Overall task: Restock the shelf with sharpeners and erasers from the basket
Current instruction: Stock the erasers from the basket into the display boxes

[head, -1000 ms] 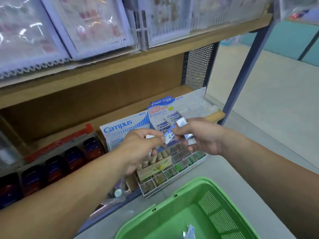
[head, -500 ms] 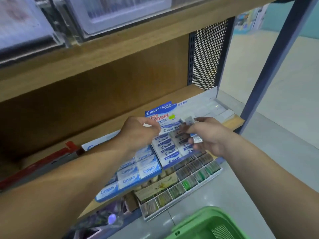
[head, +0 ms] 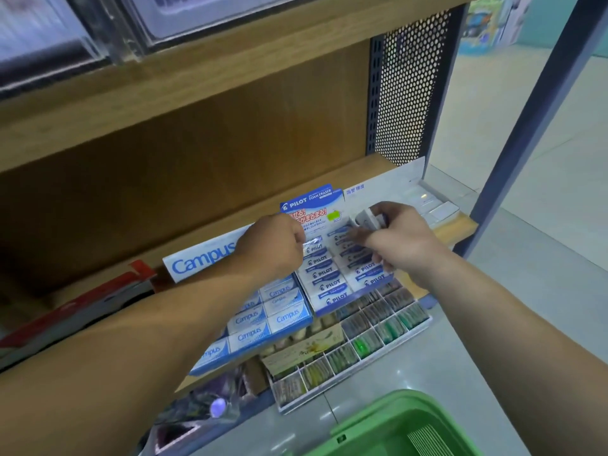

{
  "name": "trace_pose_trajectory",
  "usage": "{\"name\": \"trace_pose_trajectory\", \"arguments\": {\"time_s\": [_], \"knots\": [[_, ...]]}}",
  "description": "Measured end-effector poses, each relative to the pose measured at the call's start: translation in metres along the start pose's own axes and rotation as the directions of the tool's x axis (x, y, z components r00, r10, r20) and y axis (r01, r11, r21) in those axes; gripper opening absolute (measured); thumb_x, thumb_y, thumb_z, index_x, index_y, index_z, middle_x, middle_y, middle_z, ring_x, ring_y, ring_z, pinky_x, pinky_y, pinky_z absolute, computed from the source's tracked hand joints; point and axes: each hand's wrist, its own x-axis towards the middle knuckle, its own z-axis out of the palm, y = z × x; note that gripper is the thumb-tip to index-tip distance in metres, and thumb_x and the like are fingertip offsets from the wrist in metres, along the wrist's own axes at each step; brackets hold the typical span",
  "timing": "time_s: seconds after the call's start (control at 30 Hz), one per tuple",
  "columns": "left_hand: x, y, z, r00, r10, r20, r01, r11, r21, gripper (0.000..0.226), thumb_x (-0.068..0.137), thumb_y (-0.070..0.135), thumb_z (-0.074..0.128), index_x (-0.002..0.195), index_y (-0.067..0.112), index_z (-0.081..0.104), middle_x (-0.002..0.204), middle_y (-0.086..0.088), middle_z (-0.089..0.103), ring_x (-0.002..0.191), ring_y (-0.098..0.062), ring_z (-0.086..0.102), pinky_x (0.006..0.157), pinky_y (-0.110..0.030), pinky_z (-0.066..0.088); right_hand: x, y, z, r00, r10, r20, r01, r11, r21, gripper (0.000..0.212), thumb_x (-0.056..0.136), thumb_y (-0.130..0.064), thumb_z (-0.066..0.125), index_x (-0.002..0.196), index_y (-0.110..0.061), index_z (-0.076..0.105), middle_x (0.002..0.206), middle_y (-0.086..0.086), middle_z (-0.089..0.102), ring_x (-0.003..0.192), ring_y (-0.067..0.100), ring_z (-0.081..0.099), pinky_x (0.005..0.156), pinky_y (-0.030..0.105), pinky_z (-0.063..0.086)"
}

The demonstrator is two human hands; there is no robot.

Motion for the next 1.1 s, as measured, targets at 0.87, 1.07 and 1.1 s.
{"name": "trace_pose_trajectory", "arguments": {"time_s": [0.87, 1.07, 1.1], "knots": [[-0.047, 0.009, -0.017, 0.962, -0.058, 0.267, 0.239, 0.656, -0.716, 0.055, 0.096, 0.003, 0.065, 0.143, 0.031, 0.055, 0.132, 0.006, 0.056, 0.092, -0.016, 0.069, 0.065, -0.027, 0.052, -0.018, -0.023, 0.005, 0.979, -0.073, 0.192, 0.066, 0.997, 0.042, 0.025, 0.086, -0.005, 0.076, 0.106, -0.02, 0.069, 0.072, 0.008, 0.064, 0.048, 0.017, 0.051, 0.043, 0.028, 0.042], [-0.071, 0.012, -0.035, 0.976, -0.066, 0.209, 0.207, 0.593, -0.778, 0.046, 0.094, 0.012, 0.073, 0.133, 0.03, 0.056, 0.129, -0.002, 0.065, 0.081, -0.022, 0.078, 0.042, -0.026, 0.034, -0.036, -0.032, 0.008, 0.922, -0.062, 0.382, 0.033, 0.996, 0.083, 0.024, 0.089, -0.018, 0.078, 0.111, -0.016, 0.068, 0.068, 0.007, 0.064, 0.044, 0.013, 0.043, 0.041, 0.023, 0.034], [-0.075, 0.012, -0.038, 0.979, -0.057, 0.196, 0.188, 0.626, -0.757, 0.044, 0.094, 0.014, 0.074, 0.131, 0.03, 0.057, 0.128, 0.0, 0.065, 0.082, -0.023, 0.079, 0.043, -0.026, 0.034, -0.037, -0.032, 0.008, 0.922, -0.066, 0.383, 0.03, 0.995, 0.1, 0.025, 0.088, -0.017, 0.078, 0.111, -0.014, 0.068, 0.065, 0.006, 0.062, 0.044, 0.013, 0.041, 0.042, 0.023, 0.033]]}}
